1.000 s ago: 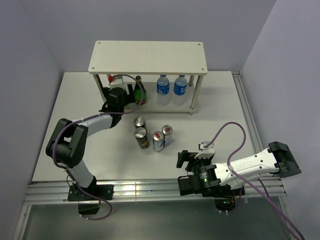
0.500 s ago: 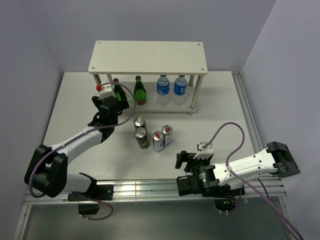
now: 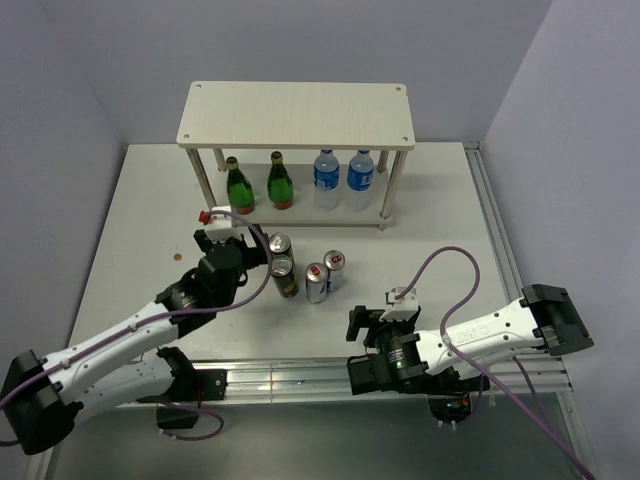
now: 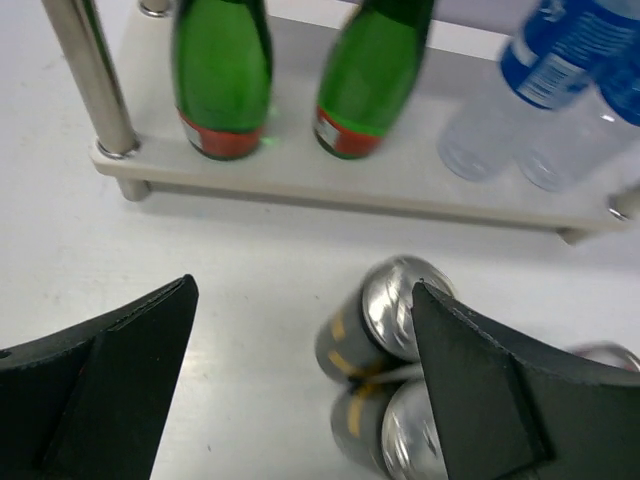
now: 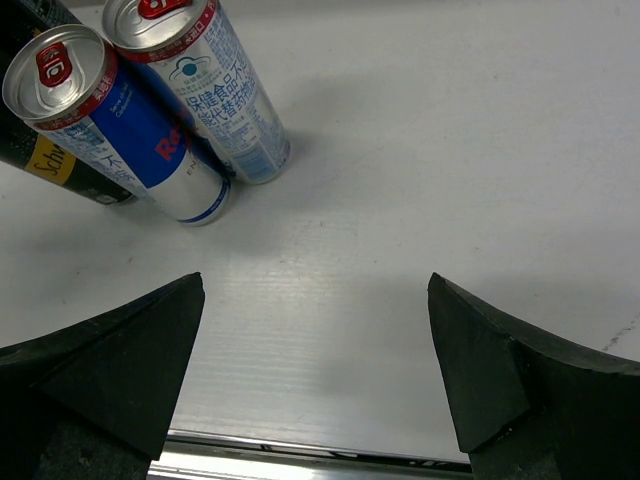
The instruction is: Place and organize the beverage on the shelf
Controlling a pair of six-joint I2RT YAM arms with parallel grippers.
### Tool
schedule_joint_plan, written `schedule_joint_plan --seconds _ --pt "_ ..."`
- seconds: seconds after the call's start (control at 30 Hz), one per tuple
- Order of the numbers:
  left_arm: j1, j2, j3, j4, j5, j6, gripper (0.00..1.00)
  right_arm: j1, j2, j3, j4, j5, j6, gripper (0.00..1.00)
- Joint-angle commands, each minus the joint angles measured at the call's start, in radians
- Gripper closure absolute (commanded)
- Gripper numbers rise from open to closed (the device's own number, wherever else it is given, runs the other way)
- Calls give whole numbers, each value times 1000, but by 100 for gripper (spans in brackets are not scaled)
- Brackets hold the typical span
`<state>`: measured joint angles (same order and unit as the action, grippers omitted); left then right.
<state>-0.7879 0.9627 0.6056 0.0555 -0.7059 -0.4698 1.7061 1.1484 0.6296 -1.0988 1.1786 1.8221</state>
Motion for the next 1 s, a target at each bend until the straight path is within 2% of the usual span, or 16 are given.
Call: schedule_joint_plan --seconds 0.0,0.23,0.3,0.5,0.77,0.97 --pt "-76 -120 -9 -130 -49 -70 6 10 14 28 40 15 9 0" --pt "-243 -240 -3 -218 0 -76 6 10 65 39 60 3 8 0" --pt "-258 -248 -4 -210 86 -60 5 10 76 44 68 0 8 0" --pt "-286 -202 -47 -165 163 -84 6 9 90 44 69 -7 20 0" --pt "-372 -153 -154 -68 123 -167 7 10 60 15 68 -22 29 0" --pt "-384 -24 -220 72 53 -199 5 10 53 2 85 -23 29 0"
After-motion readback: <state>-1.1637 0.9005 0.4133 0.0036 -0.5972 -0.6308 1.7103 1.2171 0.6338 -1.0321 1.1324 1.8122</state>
